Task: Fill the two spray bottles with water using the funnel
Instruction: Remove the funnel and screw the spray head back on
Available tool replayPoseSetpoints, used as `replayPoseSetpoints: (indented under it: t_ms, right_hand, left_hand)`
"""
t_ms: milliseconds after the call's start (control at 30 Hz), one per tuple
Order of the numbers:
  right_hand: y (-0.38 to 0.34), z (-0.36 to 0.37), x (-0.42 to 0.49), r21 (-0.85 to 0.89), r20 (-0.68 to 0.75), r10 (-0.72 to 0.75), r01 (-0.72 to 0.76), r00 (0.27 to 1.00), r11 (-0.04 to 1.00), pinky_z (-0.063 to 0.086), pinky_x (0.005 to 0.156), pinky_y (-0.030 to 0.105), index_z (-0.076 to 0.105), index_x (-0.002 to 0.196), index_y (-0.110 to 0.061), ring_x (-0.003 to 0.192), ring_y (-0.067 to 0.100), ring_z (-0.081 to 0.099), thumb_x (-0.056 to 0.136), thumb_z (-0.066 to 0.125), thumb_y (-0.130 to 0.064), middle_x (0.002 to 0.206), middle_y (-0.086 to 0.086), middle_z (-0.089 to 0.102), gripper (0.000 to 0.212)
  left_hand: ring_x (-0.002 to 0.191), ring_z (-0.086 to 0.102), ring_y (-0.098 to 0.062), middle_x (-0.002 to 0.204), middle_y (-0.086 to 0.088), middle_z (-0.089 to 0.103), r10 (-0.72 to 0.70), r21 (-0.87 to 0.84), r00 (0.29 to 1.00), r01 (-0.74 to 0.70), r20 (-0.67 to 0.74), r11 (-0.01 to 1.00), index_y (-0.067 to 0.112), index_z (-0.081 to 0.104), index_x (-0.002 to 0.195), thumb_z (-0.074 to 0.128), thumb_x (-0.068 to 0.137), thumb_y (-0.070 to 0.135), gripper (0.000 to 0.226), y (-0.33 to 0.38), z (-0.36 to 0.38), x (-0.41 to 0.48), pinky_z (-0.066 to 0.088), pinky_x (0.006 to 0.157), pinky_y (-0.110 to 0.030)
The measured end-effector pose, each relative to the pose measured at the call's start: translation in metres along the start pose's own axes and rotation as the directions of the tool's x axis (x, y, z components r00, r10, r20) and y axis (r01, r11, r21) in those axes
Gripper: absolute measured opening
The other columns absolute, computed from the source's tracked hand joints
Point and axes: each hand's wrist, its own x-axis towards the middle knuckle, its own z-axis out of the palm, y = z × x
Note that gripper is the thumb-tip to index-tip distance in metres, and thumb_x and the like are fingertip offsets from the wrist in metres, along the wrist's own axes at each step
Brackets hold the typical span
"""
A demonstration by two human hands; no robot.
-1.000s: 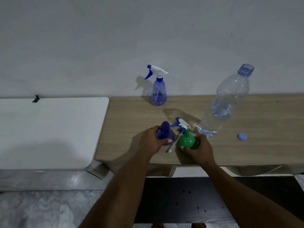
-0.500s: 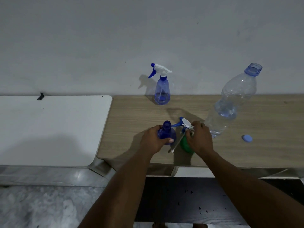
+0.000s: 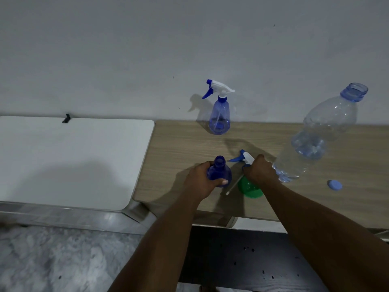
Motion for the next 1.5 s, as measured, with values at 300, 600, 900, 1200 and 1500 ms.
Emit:
replayPoseSetpoints:
  t_ms: [300,600,900,1200,1500]
  right_hand:
    - [-0.007,-0.002,0.003,0.011,0.007,0.092,-0.092,0.996,0.996,0.057,0.081,0.039,0.063,0.115,-0.01,0.096,0.034,0.068,0.079,0.061,-0.046,0.104,0.015,0.068,0.051]
    - [-0.023,-0.004,0.013,0.095,0.066,0.121,-0.126,0.991,0.987,0.05,0.082,0.037,0.056,0.103,-0.013,0.089,0.03,0.058,0.076,0.061,-0.048,0.095,0.008,0.058,0.044]
    - [-0.028,0.002,0.026,0.324,0.075,0.23,-0.241,0.97,0.915,0.05,0.071,0.033,0.065,0.118,0.002,0.087,0.033,0.064,0.076,0.075,-0.024,0.102,0.017,0.065,0.051]
    - [-0.041,-0.026,0.029,0.759,0.142,0.004,-0.111,0.99,0.642,0.032,0.046,0.026,0.07,0.082,-0.003,0.049,0.015,0.041,0.086,0.072,-0.015,0.065,0.009,0.052,0.013]
    - [-0.064,-0.078,-0.012,0.908,-0.074,-0.318,0.196,0.945,0.37,0.053,0.069,0.035,0.062,0.079,-0.008,0.064,0.018,0.052,0.089,0.072,-0.012,0.067,0.006,0.054,0.015]
  left_hand:
    - [0.105,0.063,-0.016,0.12,0.004,0.066,0.002,-0.016,1.0,-0.002,0.004,1.0,0.028,0.059,0.129,0.089,0.066,0.045,0.072,-0.002,0.0,0.002,0.05,0.088,-0.031]
    - [0.102,0.064,-0.016,0.116,0.006,0.068,0.002,-0.032,1.0,-0.002,-0.003,0.999,0.03,0.062,0.125,0.09,0.063,0.046,0.07,-0.005,0.002,0.003,0.054,0.092,-0.038]
    - [0.1,0.064,-0.015,0.109,0.009,0.066,0.013,-0.046,1.0,-0.013,-0.006,0.999,0.029,0.063,0.121,0.091,0.064,0.041,0.065,-0.007,0.003,0.006,0.053,0.09,-0.035]
    - [0.101,0.065,-0.018,0.115,0.004,0.069,0.0,-0.055,1.0,0.001,0.007,0.998,0.029,0.063,0.124,0.092,0.062,0.043,0.07,-0.006,0.002,0.006,0.052,0.089,-0.034]
    - [0.104,0.065,-0.019,0.118,0.004,0.069,-0.049,-0.047,0.999,0.05,0.017,0.998,0.032,0.062,0.125,0.087,0.053,0.053,0.079,0.002,0.008,0.009,0.053,0.094,-0.041]
